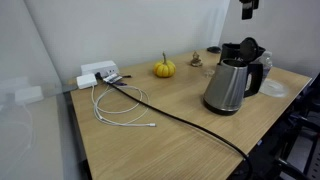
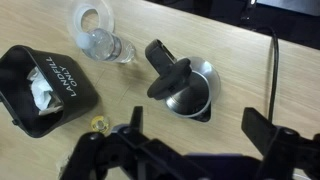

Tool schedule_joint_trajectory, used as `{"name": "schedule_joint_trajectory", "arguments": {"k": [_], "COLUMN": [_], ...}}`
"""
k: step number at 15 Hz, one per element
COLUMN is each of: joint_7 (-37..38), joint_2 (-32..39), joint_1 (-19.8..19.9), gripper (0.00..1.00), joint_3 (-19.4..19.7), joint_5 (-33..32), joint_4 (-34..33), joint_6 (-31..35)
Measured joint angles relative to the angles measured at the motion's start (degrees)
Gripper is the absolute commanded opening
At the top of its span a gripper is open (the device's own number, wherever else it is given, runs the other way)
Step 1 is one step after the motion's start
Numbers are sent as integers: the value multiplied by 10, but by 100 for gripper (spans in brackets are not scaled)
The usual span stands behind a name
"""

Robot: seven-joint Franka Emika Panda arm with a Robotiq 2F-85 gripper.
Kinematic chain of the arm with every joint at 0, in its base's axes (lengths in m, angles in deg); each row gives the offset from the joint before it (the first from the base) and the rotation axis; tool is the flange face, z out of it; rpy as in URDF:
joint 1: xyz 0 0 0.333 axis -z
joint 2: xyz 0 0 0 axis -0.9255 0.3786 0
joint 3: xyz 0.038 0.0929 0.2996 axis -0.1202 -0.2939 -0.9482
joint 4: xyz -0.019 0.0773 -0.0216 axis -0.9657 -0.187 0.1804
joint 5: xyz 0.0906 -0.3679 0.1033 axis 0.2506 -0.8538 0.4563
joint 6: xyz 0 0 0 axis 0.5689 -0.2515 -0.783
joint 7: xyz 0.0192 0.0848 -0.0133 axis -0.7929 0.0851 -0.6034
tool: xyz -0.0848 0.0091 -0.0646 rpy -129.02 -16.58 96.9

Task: Close the kettle's lid

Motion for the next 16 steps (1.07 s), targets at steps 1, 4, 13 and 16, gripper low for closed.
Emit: {"name": "schedule_joint_trajectory", "arguments": {"k": [1,4,13,16], "joint_7": [0,0,-4,-4], "joint_2": [0,0,-31,-74], "joint_1": [0,-1,-2,1], "gripper": [100,100,87,62], "joint_3": [0,1,64,85], "joint_5": [0,1,145,172], "joint_4": [0,0,71,120], "joint_6": [0,1,144,171]}}
